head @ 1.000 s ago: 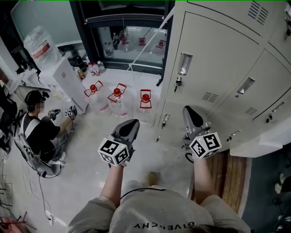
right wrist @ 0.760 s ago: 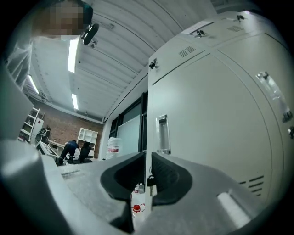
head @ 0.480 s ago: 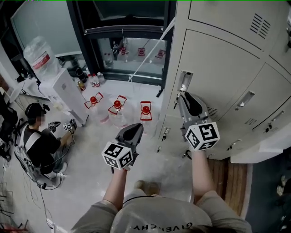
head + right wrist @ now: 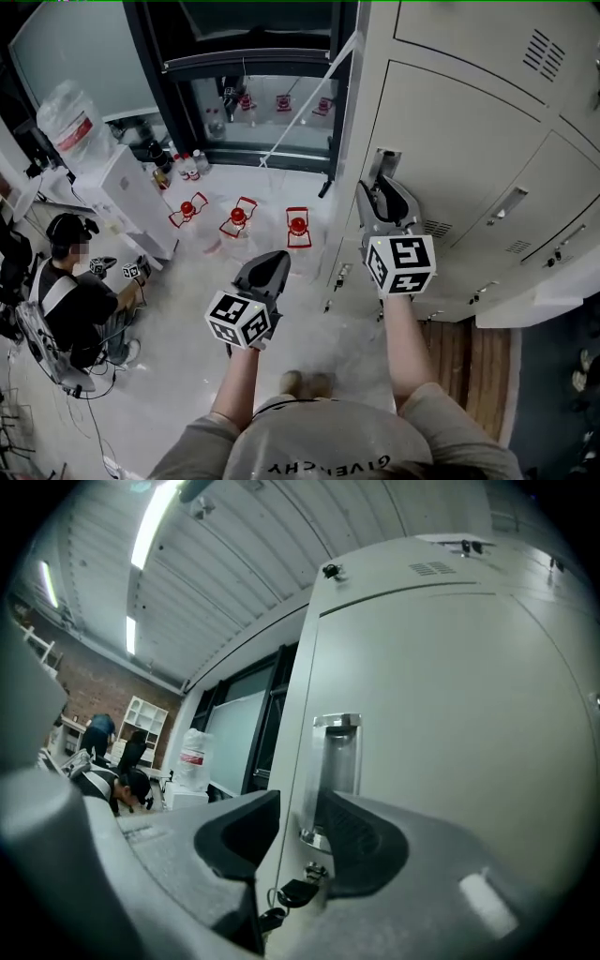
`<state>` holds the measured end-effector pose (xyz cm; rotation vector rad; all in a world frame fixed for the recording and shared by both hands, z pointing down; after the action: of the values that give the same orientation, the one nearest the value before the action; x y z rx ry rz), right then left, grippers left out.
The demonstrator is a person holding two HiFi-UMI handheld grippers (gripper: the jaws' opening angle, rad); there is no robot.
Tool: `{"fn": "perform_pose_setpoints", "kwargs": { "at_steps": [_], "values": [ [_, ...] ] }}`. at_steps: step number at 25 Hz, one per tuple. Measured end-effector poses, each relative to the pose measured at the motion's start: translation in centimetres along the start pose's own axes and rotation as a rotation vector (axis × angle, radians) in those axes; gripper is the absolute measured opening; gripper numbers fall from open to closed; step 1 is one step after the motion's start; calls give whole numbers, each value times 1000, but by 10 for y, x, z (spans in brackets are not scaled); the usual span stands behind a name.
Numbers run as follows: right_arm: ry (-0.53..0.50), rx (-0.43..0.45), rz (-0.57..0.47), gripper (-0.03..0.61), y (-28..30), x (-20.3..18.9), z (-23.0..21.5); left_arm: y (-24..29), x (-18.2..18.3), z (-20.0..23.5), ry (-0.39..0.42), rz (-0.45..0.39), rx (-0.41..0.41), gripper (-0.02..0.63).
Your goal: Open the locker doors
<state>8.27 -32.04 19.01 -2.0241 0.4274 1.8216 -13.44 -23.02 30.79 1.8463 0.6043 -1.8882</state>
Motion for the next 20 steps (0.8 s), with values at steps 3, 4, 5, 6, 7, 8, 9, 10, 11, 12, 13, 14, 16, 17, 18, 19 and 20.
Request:
{"fn": "perform_pose_setpoints", "kwargs": {
  "at_steps": [3, 4, 5, 6, 7, 8, 9, 10, 11, 12, 13, 14, 16, 17, 18, 19, 20],
  "values": [
    [-1, -18, 24, 137, 6, -2, 4, -3, 0, 6, 3, -1, 4, -2],
    [6, -22, 31, 137, 7, -3, 4, -4, 0, 7, 2, 0, 6, -2],
    [15, -26, 36, 137, 8, -4, 4, -6, -1, 9, 1, 1, 9, -2],
    [25, -30, 39, 137, 8, -4, 4, -7, -1, 10, -1, 2, 10, -2],
    [38, -33, 40, 137, 8, -4, 4, -8, -2, 11, -2, 3, 11, -2],
    [51, -34, 41, 137, 8, -4, 4, -10, -2, 12, -2, 4, 11, -2],
    [61, -33, 43, 136, 8, -4, 4, -11, -3, 13, -2, 4, 10, -2],
    [68, -31, 46, 135, 8, -3, 5, -12, -3, 14, -3, 4, 10, -2],
    [72, -29, 49, 135, 7, -3, 5, -13, -3, 15, -4, 4, 8, -2],
    [75, -27, 52, 132, 6, -2, 6, -14, -4, 15, -6, 5, 6, -2],
    [77, -25, 53, 132, 4, -2, 7, -15, -5, 16, -8, 7, 4, -2],
    [79, -24, 53, 132, 2, -2, 8, -17, -6, 16, -10, 9, 0, -2],
    [77, -26, 49, 132, -2, -2, 11, -19, -7, 17, -12, 9, -6, -2],
    [75, -29, 47, 132, -5, -2, 13, -19, -7, 17, -13, 9, -10, -2],
    [77, -31, 45, 132, -7, -2, 15, -20, -7, 17, -14, 8, -15, -2],
    [83, -30, 42, 132, -10, -2, 17, -21, -7, 17, -16, 7, -21, -2],
    [92, -27, 38, 132, -13, -2, 18, -21, -8, 16, -18, 6, -27, -2]
  ]
}}
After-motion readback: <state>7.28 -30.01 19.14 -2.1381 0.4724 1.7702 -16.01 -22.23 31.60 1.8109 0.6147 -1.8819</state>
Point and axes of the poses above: the fingertips, and each gripper's own axes: y forward along the fingers, z to its left, x out of its top, the point moved 8 cm from there along -y, backward along the fingers, and after that the axes turned 13 degrees about y, right-handed, at the moved point
